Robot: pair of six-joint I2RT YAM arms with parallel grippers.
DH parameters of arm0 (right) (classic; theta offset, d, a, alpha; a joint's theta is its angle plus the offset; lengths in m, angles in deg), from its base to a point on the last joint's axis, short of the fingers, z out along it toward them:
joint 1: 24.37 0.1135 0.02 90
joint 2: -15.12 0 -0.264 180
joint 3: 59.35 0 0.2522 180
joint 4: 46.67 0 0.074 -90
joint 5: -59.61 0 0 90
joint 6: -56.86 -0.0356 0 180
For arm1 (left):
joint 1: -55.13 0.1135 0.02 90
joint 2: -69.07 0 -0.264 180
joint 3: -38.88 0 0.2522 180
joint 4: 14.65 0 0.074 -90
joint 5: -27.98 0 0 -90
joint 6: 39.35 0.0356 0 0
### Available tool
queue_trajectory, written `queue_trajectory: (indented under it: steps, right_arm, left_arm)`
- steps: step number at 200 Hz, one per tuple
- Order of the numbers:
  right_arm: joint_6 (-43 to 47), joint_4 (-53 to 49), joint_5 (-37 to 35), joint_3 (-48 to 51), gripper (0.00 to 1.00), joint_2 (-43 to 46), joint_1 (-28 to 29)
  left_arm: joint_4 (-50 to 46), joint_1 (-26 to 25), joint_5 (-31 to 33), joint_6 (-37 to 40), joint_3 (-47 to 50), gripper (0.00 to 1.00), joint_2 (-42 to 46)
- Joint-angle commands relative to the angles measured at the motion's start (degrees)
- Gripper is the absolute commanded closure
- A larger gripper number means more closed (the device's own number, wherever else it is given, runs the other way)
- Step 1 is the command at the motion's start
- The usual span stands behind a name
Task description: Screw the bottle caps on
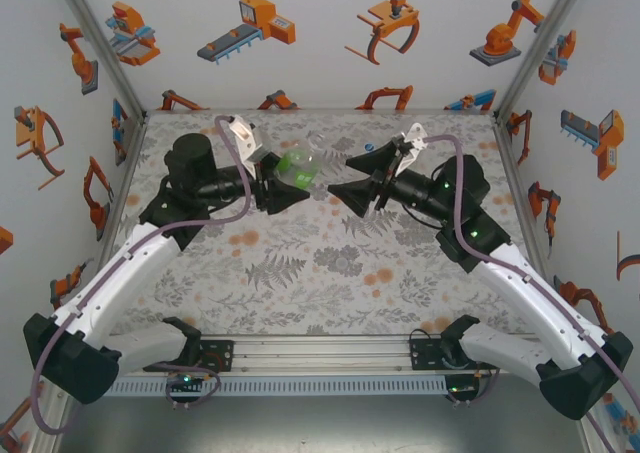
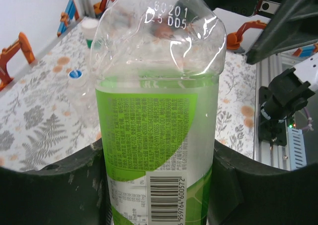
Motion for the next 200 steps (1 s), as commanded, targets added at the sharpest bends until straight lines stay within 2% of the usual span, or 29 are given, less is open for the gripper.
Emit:
queue_trajectory:
  steps: [1, 27, 46, 71, 101, 132, 163, 200]
  right_arm:
    - [-2.33, -7.91, -8.14, -1.51, 0.36, 0.00, -0.02]
    - [-7.77, -14.42, -15.06, -1.39, 0.40, -1.68, 0.33]
    - [-10.53, -20.41, -18.40, -2.46, 0.50, -4.20, 0.33]
    - [-13.92, -29.39, -22.21, -5.02, 0.54, -8.51, 0.40]
    - [-18.58, -37.08, -23.35, -6.84, 0.54, -13.11, 1.60]
    - [-19.41, -42.93, -28.37, -7.81, 0.54, -17.68, 7.12]
    - [-22.68, -44.18, -31.46, -6.84, 0.54, -21.59, 11.14]
    - [-24.72, -45.51, -29.71, -7.22, 0.52, -27.18, 12.93]
  left_arm:
    - [-5.48, 2.94, -0.37, 0.05, -2.48, 0.95, 0.88]
    - [-6.67, 6.16, -2.90, -1.76, -2.89, 1.00, -0.06]
    - [-6.70, 7.54, -3.62, -1.55, -2.26, 1.00, -0.68]
    - [-6.18, 8.34, -3.62, -0.82, -1.04, 1.00, -1.04]
    - [-7.10, 8.33, 1.11, 2.42, 1.24, 1.00, 0.01]
    - [-7.60, 8.33, 6.02, 3.17, 3.43, 0.99, 1.10]
    - [-7.77, 8.36, 7.97, 3.37, 4.05, 0.97, 1.56]
    - [-7.71, 8.42, 8.57, 3.31, 4.08, 0.96, 1.53]
